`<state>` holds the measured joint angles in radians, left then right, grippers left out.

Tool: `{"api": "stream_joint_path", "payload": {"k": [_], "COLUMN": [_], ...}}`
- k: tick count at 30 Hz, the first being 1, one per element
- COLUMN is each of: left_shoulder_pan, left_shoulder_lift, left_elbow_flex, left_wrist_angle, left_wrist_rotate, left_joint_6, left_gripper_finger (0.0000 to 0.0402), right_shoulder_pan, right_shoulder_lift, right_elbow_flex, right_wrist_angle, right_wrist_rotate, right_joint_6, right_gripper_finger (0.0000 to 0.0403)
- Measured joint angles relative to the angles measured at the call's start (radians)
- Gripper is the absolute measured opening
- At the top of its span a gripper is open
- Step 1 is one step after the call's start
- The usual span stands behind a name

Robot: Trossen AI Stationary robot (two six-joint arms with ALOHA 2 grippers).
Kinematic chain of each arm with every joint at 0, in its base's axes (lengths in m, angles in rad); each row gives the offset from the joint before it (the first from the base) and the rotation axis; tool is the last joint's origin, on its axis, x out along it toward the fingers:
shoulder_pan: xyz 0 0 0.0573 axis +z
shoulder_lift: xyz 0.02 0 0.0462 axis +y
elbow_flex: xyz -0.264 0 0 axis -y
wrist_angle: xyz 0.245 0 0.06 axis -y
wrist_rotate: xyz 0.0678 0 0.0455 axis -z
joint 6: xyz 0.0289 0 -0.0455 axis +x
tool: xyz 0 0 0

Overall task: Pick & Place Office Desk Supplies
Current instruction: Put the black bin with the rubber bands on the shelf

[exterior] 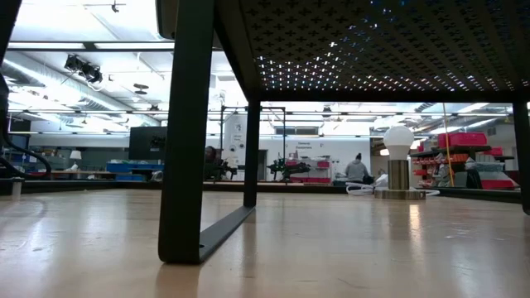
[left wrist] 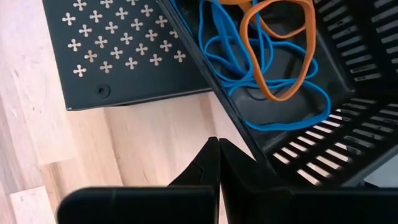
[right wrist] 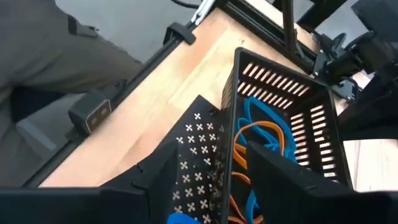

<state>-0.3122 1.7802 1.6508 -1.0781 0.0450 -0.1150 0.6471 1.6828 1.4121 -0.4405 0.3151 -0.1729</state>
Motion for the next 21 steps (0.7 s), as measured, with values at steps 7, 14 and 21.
{"api": "stream_joint_path", "payload": {"k": [7,14,21], "left_shoulder_pan": [0.0,0.007,0.021], "left_shoulder_lift": [-0.002,-0.002,-0.002], "left_elbow_flex": [0.0,0.0,0.0], "left_wrist_angle": [0.003,0.005,0.011], "left_wrist_rotate": [0.002,0.01,0.023], "left_joint_6": [-0.005,-0.011,-0.015], "left_gripper_finger": [0.0,0.0,0.0], "right_shoulder_pan": [0.04,0.081,0.065], "right_shoulder_lift": [0.0,-0.001,0.056], "right_elbow_flex": [0.01,0.01,0.01], "right_wrist_angle": [0.002,0.033,0.098], "right_wrist_rotate": [0.004,0.001,-0.006], "right_joint_6": [0.043,0.128,0.208], "right_gripper_finger": [0.0145,0.0016,0.0004]}}
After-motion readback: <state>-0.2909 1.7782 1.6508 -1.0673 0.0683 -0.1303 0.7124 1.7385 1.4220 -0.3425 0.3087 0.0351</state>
